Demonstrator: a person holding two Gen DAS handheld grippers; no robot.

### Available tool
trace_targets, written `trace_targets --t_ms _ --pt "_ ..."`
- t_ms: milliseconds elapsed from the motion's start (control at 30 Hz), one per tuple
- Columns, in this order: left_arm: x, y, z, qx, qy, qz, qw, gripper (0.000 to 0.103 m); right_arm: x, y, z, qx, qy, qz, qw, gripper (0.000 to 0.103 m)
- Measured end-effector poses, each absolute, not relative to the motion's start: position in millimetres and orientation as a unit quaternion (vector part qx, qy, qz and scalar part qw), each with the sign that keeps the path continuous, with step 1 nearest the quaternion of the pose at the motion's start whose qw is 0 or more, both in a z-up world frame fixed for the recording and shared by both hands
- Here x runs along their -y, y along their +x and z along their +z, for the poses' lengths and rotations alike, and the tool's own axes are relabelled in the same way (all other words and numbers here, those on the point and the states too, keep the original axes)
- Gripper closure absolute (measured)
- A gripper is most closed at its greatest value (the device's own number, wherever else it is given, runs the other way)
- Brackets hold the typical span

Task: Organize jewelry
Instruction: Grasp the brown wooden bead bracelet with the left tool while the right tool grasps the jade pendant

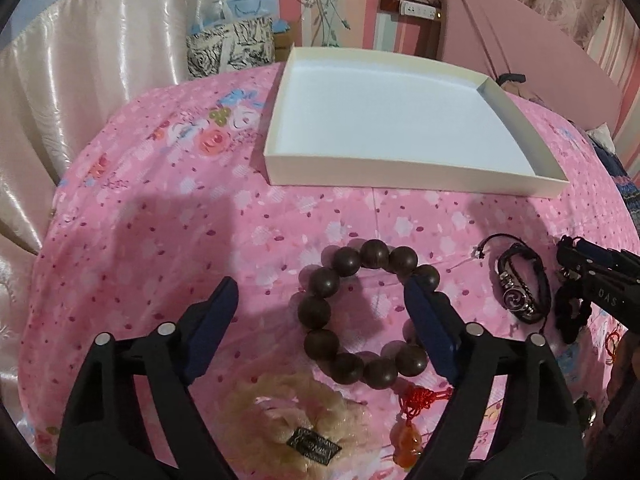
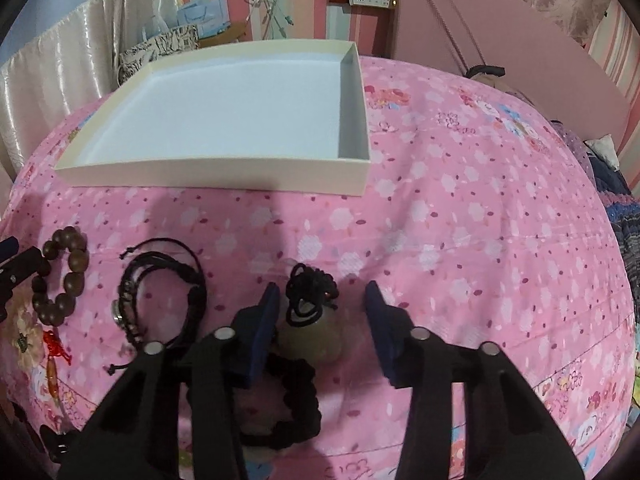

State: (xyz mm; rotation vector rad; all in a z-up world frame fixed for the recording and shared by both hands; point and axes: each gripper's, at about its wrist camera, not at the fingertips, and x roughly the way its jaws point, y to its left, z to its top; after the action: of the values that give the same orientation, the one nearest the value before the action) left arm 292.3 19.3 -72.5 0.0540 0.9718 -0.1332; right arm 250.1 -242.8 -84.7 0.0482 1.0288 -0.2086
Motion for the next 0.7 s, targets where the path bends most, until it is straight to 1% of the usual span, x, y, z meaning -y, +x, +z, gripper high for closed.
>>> trace_targets --t_ms 67,167,233,300,600,667,700 --pt "-18.7 296.4 -77.9 -0.474 0.026 -0.069 0.877 0.025 244.2 250.8 -85.0 -0.489 0.025 -0.098 0.867 0.065" --pt "-16.6 301.6 -84.9 -0.483 0.028 -0.072 0.872 0.03 244.0 250.4 -85.2 -0.485 0.024 -0.097 0.869 0.072" --pt "-15.8 304.5 -89.4 -0.493 0.025 -0.077 0.866 0.043 244.1 250.9 -85.9 -0.484 0.024 -0.095 0.869 0.073" --pt "-15.4 307.9 -94.3 -0.504 0.019 -0.083 0.86 0.047 245.9 251.6 -85.6 -0.482 0.03 -0.093 0.871 0.076" --pt "-10.4 314.0 -99.1 -0.504 0.024 -0.089 0.859 0.047 248.6 255.4 -85.8 -0.478 0.029 -0.088 0.874 0.076" --pt "-7.8 313.5 -98.9 -0.504 0.032 -0.086 0.859 0.051 248.7 255.3 -86.0 -0.477 0.028 -0.087 0.874 0.077" --pt "-7.3 313.1 -98.8 -0.503 0.034 -0.085 0.859 0.055 248.5 255.4 -86.0 -0.477 0.027 -0.087 0.874 0.077"
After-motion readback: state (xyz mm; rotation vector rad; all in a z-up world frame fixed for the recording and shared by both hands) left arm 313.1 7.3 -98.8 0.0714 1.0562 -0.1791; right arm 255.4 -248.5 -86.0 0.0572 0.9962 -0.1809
